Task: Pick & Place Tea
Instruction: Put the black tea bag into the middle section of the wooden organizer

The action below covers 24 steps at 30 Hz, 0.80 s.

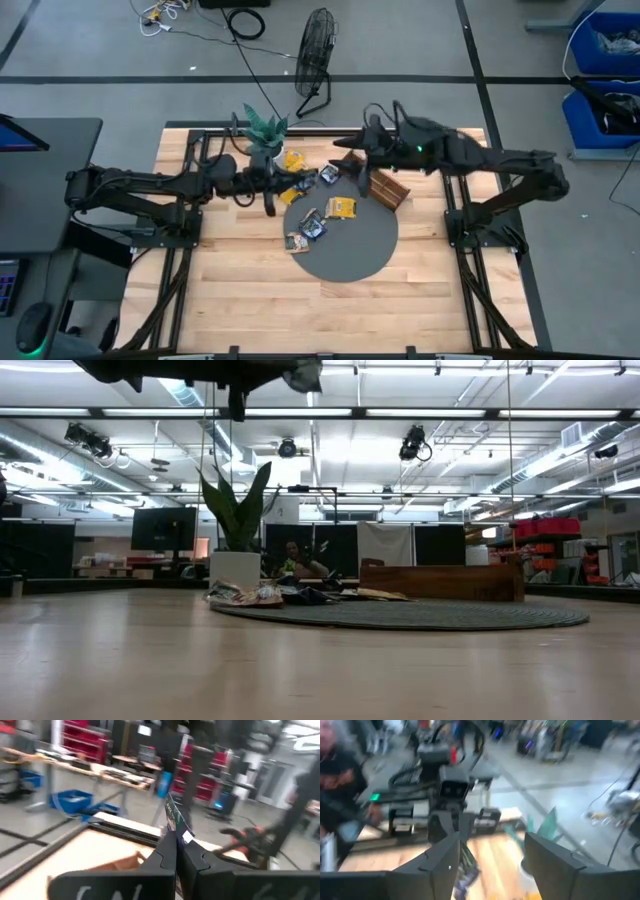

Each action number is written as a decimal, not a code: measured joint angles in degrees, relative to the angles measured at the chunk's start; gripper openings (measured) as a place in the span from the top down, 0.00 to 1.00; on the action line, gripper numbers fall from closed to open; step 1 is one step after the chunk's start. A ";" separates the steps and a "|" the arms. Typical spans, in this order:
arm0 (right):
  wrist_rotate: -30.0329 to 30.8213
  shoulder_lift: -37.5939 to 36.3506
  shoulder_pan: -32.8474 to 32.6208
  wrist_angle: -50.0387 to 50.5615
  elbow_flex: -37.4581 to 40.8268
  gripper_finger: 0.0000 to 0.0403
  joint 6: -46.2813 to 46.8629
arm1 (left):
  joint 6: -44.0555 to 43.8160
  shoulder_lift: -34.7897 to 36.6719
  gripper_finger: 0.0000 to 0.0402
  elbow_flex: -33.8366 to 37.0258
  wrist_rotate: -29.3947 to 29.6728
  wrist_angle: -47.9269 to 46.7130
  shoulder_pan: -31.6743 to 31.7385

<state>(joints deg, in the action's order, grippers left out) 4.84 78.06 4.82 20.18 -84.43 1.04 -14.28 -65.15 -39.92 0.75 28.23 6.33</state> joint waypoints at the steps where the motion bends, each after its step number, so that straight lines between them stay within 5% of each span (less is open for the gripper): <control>1: -2.09 1.53 0.58 4.57 -3.42 0.42 -0.27 | 0.02 0.03 1.00 -0.01 -1.11 -1.64 0.00; 12: -23.15 22.77 4.24 35.87 -33.12 0.52 -0.78 | 1.03 0.01 1.00 0.08 -4.63 -5.05 -0.02; 18: -30.70 28.72 4.13 39.58 -37.10 0.53 0.67 | 0.02 0.01 1.00 0.08 -4.51 -6.38 -0.20; 24: -31.35 30.61 4.10 39.36 -37.10 0.53 1.54 | 0.02 0.01 1.00 0.08 -4.10 -6.78 -0.20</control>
<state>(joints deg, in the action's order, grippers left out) -26.51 108.68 8.93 59.54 -121.54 2.58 -14.26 -65.14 -39.83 -3.36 21.45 6.13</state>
